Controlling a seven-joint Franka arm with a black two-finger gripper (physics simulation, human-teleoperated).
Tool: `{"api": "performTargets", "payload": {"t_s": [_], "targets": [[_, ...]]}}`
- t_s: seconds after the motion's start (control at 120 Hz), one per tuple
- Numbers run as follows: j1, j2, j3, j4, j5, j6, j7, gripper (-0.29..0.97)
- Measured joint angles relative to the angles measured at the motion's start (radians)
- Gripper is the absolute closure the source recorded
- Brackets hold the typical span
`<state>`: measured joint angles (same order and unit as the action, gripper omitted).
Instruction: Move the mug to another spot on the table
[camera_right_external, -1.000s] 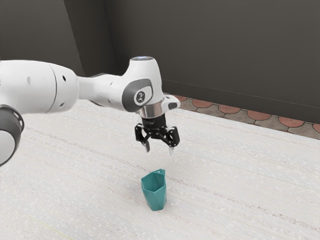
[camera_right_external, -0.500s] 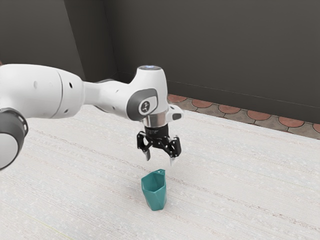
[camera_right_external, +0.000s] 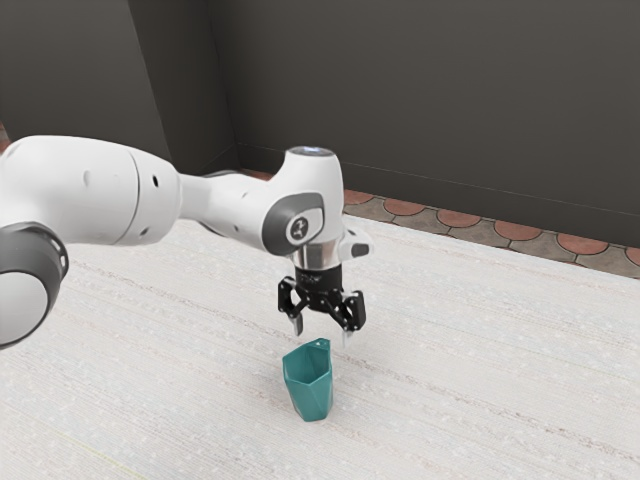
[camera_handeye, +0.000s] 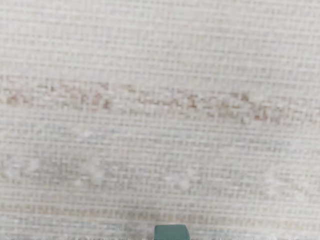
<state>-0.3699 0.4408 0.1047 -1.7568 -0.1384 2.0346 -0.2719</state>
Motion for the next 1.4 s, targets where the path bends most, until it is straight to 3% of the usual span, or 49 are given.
{"api": "performTargets", "payload": {"t_s": [0.742,1.4], "targets": [[-0.011,0.025,0.0,-0.014,-0.006,0.008,-0.006,0.04],[-0.018,0.03,0.001,-0.031,-0.008,0.017,-0.013,0.35]]}}
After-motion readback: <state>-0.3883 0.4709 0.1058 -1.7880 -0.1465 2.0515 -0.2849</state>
